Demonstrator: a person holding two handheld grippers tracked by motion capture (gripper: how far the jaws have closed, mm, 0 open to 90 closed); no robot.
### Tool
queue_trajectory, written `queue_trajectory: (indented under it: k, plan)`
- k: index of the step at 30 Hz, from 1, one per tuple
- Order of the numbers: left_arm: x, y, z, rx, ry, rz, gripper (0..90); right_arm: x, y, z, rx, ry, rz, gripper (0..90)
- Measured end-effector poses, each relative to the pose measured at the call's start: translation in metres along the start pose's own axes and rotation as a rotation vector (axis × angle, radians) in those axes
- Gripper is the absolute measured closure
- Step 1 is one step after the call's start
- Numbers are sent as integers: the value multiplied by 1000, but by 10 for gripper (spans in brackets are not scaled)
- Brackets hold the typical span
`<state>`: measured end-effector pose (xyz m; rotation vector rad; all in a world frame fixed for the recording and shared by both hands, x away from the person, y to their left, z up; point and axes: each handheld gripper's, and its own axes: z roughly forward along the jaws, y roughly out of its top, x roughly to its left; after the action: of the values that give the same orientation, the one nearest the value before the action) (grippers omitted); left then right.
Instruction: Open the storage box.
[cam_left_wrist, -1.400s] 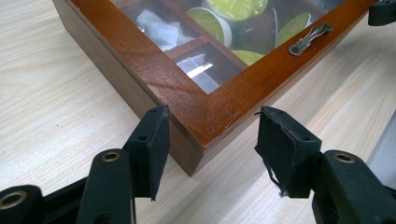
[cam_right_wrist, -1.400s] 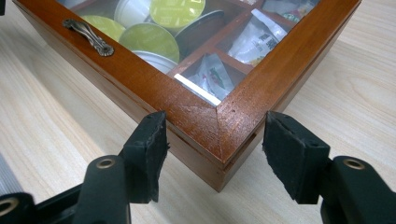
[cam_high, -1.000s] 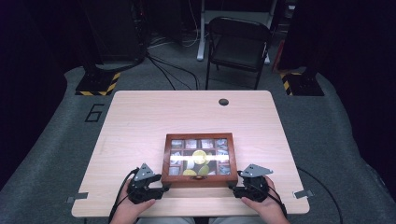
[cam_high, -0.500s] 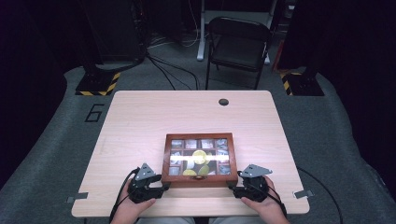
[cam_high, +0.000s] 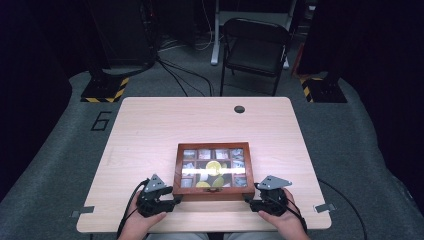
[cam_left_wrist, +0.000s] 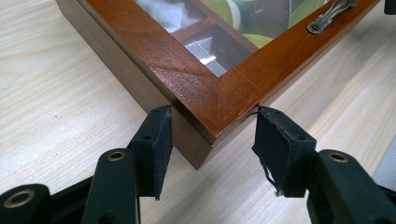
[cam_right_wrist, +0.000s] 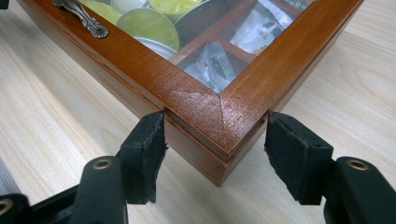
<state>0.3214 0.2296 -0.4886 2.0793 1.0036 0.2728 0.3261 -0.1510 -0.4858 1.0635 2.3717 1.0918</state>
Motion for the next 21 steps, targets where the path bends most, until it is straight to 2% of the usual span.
queue_trajectory:
  k: [1, 7, 9, 10, 11, 12, 14, 15, 21]
  plan:
    - [0, 1, -1, -27, -11, -3, 459, 0, 1, -1, -2, -6, 1, 377]
    - [0, 3, -2, -23, -10, -1, 458, 0, 2, -4, -22, -7, -5, 371]
    - [-1, 3, -2, -18, -8, -3, 457, 1, 4, -8, -74, -13, -3, 439]
    - [-1, 3, -2, -18, -8, -3, 457, 1, 4, -8, -74, -13, -3, 439]
    - [-1, 3, -2, -21, -12, -4, 457, 0, 7, -10, -103, -15, 7, 438]
    - [-1, 3, -2, -21, -12, -4, 457, -1, 7, -11, -108, -15, 7, 438]
    - [-1, 3, -2, -20, -14, -7, 457, -1, 7, -10, -103, -13, 8, 434]
    - [-1, 3, -2, -20, -14, -7, 457, -3, 5, -7, -68, -2, 13, 397]
    - [-1, 4, -3, -27, -15, -10, 457, -2, 4, -4, -51, 8, 12, 354]
